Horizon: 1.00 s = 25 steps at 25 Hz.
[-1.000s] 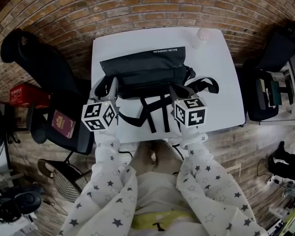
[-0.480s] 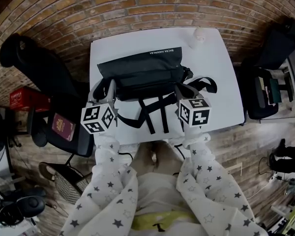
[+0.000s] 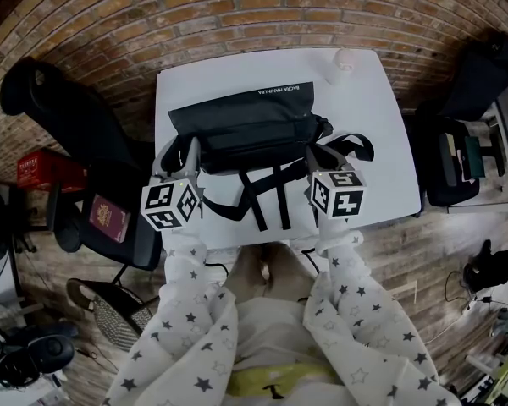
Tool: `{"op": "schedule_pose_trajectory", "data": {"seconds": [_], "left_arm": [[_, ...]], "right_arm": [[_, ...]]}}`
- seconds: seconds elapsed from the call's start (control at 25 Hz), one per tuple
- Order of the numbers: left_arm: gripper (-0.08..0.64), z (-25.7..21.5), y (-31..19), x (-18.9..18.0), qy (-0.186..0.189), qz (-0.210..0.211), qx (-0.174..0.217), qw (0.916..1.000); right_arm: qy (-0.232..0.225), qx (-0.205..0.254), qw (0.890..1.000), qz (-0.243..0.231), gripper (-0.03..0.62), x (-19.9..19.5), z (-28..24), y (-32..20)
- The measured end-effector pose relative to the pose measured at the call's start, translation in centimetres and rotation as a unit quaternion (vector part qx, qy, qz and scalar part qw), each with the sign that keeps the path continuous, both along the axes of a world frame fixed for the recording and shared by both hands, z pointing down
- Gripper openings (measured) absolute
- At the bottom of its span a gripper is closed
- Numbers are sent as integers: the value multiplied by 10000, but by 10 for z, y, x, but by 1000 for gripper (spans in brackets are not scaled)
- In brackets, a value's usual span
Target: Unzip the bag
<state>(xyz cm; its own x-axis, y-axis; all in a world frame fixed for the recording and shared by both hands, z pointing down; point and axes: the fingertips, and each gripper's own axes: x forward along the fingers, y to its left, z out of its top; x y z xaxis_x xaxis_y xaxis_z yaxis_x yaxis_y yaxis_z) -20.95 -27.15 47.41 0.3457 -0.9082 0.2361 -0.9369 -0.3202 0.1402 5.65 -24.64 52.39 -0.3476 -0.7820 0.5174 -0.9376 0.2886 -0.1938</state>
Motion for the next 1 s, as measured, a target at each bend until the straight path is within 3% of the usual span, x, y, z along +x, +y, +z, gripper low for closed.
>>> {"op": "schedule_pose_trajectory", "data": {"seconds": [0.68,1.0], "left_arm": [[130,2,0,1,-33,-17,15,10000],[132,2,1,-1,60,-29,-15,10000]], "right_arm": [[4,2,9989,467,17,32,2,-2],[-27,33,9994,354,18,29,4,1]]}}
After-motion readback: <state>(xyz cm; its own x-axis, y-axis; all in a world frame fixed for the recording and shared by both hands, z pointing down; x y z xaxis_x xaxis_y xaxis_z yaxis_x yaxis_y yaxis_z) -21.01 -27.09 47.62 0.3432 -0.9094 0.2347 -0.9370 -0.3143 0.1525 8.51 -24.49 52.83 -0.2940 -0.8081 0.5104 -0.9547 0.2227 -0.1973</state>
